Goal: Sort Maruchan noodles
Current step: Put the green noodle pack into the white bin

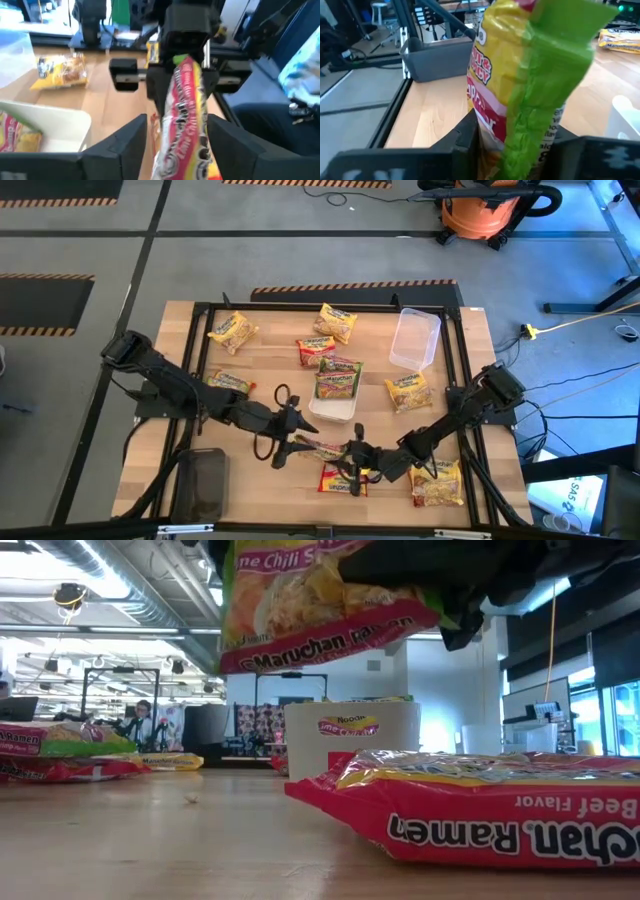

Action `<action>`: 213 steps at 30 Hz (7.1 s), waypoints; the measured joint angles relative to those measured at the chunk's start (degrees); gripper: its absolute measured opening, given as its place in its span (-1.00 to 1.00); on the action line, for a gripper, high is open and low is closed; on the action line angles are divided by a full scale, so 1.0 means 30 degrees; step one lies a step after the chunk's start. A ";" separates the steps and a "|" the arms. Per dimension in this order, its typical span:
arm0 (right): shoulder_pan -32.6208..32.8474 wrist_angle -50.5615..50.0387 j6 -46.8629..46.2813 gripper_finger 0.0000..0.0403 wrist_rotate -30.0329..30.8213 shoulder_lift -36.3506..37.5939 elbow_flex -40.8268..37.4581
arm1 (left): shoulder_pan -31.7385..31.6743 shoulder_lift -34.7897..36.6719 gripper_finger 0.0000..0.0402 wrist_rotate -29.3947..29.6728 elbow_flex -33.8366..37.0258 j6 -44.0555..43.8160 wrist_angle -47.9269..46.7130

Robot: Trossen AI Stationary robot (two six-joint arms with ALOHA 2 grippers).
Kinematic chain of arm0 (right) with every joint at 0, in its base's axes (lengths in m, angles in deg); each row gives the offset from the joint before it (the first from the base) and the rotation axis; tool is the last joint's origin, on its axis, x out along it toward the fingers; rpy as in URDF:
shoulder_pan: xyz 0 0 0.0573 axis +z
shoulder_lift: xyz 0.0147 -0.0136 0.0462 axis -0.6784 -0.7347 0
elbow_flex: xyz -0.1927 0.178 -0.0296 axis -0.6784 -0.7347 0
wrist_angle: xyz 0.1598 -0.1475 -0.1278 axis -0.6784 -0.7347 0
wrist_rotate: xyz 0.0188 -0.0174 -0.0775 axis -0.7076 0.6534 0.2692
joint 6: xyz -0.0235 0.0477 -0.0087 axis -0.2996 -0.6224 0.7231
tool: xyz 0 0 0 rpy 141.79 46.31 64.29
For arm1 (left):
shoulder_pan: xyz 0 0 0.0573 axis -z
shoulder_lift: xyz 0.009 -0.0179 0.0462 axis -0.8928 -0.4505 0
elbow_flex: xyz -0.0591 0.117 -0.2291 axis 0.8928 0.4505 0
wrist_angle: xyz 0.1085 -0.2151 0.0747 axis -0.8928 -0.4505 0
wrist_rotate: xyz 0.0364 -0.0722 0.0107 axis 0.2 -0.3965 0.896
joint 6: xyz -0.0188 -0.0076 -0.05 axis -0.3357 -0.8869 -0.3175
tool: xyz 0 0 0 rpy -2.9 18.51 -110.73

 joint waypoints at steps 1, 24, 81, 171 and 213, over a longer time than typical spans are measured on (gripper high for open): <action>-0.0030 -0.0037 0.0066 -0.57 -0.0155 -0.0005 0.0000 | -0.0028 -0.0145 0.04 -0.0061 -0.0587 -0.0169 -0.1020; -0.0383 -0.0042 0.0513 -0.53 -0.1313 0.0425 -0.0029 | -0.0909 -0.5984 -0.10 -0.2881 -1.1890 -0.0218 -1.6700; 0.7755 -1.9899 -1.5457 0.52 0.5540 0.7180 -0.0393 | -0.8010 -0.9888 -0.01 -0.2790 -1.3828 0.7101 -1.7737; 0.7755 -1.9920 -1.4999 0.52 0.5387 0.7172 -0.0401 | -0.8613 -0.7025 0.02 -0.2960 -0.7238 0.3612 -1.0515; -0.3615 -2.5149 -0.5299 0.52 0.0945 0.9224 -0.0415 | -0.6156 0.2125 0.04 0.0649 -0.0757 -0.5080 -1.4203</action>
